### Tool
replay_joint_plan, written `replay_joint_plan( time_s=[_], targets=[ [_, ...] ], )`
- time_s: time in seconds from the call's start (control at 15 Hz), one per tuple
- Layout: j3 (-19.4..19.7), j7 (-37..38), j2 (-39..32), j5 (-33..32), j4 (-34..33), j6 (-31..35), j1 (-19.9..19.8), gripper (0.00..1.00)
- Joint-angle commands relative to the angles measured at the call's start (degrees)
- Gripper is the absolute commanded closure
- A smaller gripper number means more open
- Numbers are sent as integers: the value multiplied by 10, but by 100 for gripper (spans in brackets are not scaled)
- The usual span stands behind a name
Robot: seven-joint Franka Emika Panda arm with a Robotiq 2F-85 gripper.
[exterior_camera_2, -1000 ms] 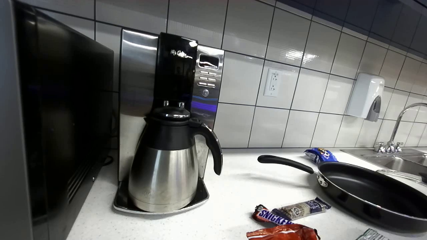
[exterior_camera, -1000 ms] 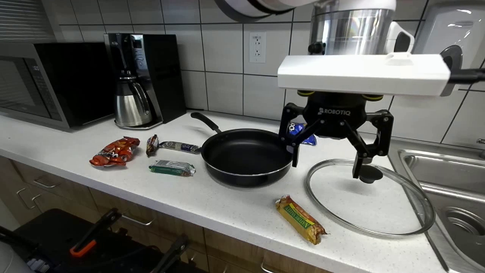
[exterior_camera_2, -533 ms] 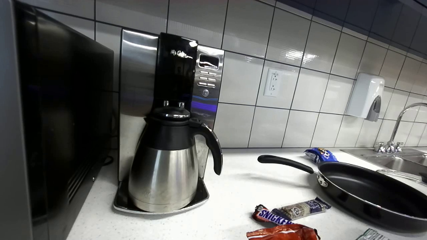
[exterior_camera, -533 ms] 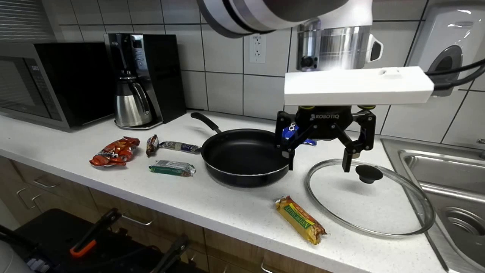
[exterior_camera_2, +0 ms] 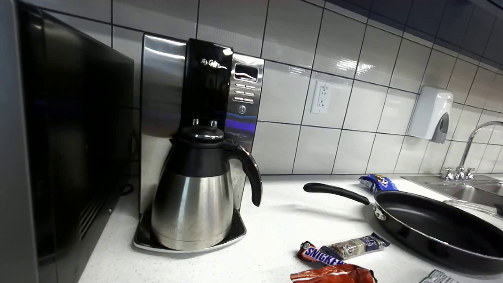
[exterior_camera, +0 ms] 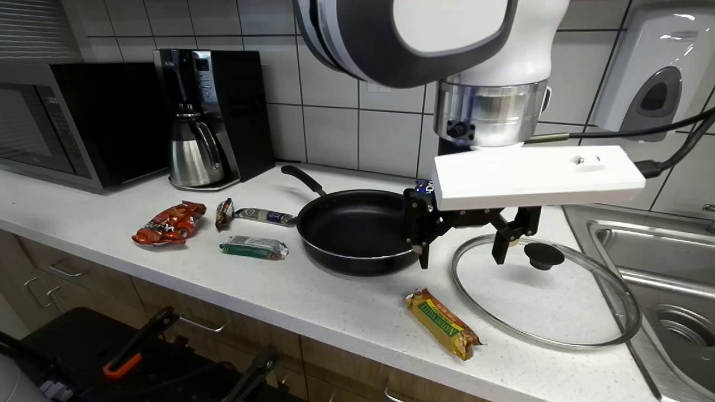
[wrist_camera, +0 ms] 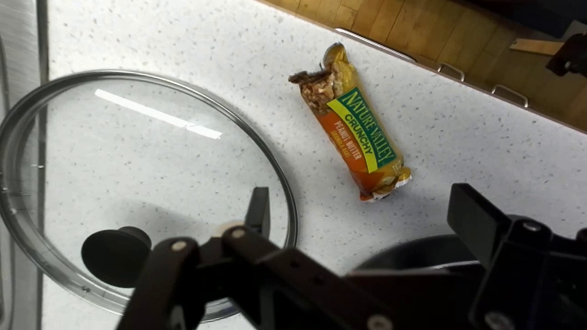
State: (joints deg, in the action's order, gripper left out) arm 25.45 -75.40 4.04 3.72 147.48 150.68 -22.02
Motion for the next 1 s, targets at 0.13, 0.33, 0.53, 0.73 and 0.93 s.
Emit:
replay_joint_plan(
  time_s=[0.13, 0.33, 0.53, 0.73, 0.93],
  targets=[
    [-6, -101, -43, 81, 3, 46, 12, 0],
    [-6, -136, -66, 109, 0, 65, 20, 0],
    [-8, -159, -84, 120, 3, 83, 22, 0],
    [-2, -133, -82, 102, 3, 71, 24, 0],
    [-2, -133, -86, 102, 3, 76, 24, 0]
  ],
)
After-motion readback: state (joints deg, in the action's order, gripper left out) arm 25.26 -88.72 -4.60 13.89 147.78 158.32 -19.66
